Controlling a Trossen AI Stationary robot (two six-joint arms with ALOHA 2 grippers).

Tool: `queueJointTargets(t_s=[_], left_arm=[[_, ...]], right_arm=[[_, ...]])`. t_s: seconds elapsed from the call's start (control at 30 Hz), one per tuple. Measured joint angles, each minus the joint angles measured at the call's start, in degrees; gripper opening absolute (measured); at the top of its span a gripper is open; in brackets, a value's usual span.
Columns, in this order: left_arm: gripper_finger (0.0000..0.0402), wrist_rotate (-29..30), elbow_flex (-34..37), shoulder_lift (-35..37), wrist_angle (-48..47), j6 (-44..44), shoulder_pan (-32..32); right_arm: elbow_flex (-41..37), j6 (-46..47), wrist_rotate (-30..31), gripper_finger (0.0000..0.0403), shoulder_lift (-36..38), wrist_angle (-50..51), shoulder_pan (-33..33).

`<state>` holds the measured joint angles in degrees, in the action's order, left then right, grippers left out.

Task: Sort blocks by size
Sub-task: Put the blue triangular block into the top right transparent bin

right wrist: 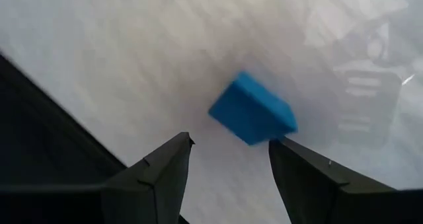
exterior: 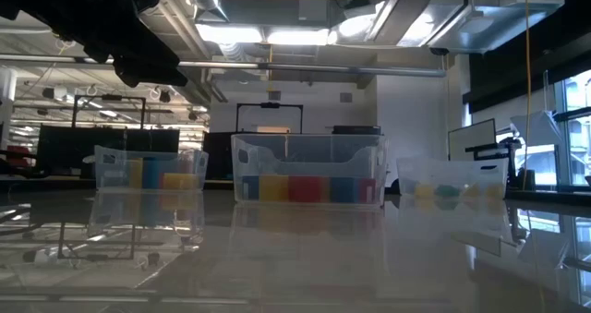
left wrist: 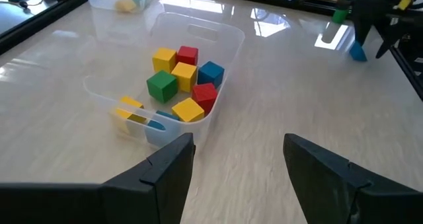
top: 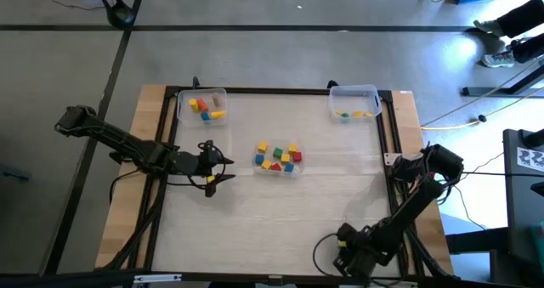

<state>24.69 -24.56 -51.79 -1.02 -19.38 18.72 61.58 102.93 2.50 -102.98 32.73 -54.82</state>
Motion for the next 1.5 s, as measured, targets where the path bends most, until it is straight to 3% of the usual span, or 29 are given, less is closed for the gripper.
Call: queueJointTargets(t_s=[0.33,1.0,1.1,1.3,1.5], left_arm=[[0.0221,0.01,0.0,0.0,-0.02,-0.37,0.0],[0.0221,-0.01,0.0,0.0,-0.07,-0.37,0.04],[0.0221,-0.01,0.0,0.0,-0.07,-0.37,0.04],[0.0221,-0.01,0.0,0.0,-0.07,-0.17,0.04],[0.0221,-0.01,0.0,0.0,-0.07,0.02,0.04]], right_arm=[[0.0,5.09,0.39,0.0207,0.09,2.03,5.38],[0.09,-2.91,-2.05,0.0206,-0.63,3.37,5.01],[0.09,-2.92,-2.22,0.0194,-0.66,3.84,5.01],[0.13,-4.07,-2.74,0.0133,-0.63,4.58,4.99],[0.11,-5.79,-3.16,0.0133,-0.63,4.72,4.95]])
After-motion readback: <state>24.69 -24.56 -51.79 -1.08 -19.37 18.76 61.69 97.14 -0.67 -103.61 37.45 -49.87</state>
